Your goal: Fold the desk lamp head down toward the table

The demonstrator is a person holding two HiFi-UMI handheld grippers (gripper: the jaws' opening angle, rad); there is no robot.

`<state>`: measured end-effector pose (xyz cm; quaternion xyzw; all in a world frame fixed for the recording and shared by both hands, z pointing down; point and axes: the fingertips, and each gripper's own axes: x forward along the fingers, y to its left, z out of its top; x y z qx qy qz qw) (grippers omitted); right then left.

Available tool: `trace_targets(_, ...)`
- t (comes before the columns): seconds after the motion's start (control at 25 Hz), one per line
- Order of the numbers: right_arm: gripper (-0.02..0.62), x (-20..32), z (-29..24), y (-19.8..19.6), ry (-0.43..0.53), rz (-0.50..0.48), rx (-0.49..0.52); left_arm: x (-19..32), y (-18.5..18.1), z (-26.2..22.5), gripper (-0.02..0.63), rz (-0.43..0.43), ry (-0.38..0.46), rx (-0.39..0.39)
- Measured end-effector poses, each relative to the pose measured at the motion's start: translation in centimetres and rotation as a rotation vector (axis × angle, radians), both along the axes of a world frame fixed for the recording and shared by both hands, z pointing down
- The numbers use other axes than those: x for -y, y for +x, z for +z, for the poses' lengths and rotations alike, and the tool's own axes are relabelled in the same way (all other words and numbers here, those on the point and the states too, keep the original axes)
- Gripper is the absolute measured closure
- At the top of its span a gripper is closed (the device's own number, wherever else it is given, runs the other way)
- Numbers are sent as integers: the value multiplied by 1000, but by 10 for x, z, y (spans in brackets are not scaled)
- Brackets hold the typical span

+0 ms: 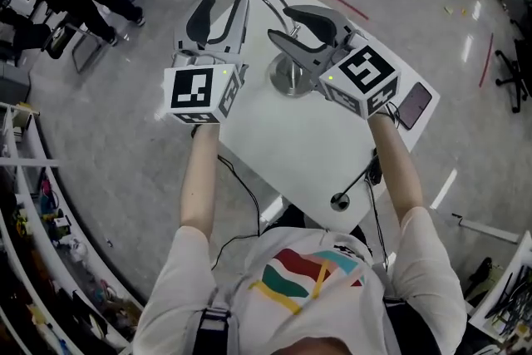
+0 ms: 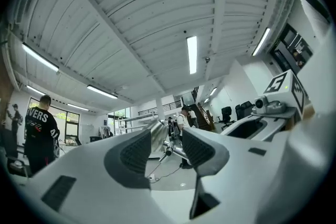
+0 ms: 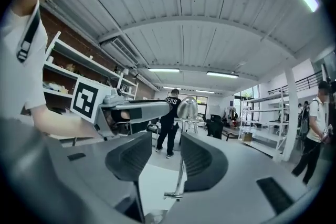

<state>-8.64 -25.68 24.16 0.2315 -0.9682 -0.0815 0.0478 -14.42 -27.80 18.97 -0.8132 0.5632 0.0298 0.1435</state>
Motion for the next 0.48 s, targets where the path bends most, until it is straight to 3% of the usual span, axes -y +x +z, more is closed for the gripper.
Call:
trace_targets(0.08,417,16,6,-9,1,47,-52,12,-2,13,394,-2,-18,47)
trace_targets(0.2,520,32,10,-13,-12,107,-83,24,-5,29,396,-22,-29,138)
trace_targets(0.4,522,50,17,-14,-31,135,-134,35,2,26,397,23,11,177)
trace_targets(0.48,522,51,17,-17,-26,128,-161,33,8,24,471,41,37,205)
